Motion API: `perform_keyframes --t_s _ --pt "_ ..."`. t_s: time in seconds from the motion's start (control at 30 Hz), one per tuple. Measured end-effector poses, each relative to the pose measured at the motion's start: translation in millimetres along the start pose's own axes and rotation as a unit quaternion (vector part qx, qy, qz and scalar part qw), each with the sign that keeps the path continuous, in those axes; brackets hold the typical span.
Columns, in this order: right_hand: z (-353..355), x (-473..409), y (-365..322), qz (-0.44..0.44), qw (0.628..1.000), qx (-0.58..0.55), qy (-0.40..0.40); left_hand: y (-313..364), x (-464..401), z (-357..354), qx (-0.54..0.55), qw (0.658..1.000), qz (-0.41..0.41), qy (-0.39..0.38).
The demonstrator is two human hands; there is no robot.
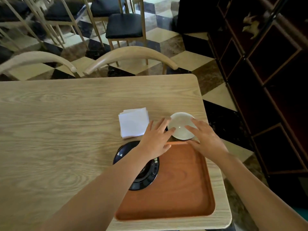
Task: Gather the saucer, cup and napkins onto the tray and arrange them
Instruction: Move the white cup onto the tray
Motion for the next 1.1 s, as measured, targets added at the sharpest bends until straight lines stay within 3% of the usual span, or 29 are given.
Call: perform_keyframes --t_s 0.33,0.5,0.77,1.1 --pt "6 4 0 0.072 0.996 -0.034 0.038 -11 -17 3 0.15 0.985 0.084 0.01" --pt "20 25 -17 0.123 0.989 -0.033 0.073 -11 3 28 0.184 0.974 0.093 0.09" --pt "13 81 -21 0.13 0.988 -0.039 0.071 24 47 27 0.186 0.976 0.076 0.083" --pt "2 89 -4 0.107 0.992 -0.037 0.054 42 49 14 0.177 0.979 0.079 0.059"
Point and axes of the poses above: each hand's wrist, its own x-axis away from the middle knuckle, its own z-axis out of the back of the hand, y = z × x, the point moved 10 cm from there along -x, towards the middle knuckle, and after that the axes turned 14 degrees about -x, right-handed, at the moved point
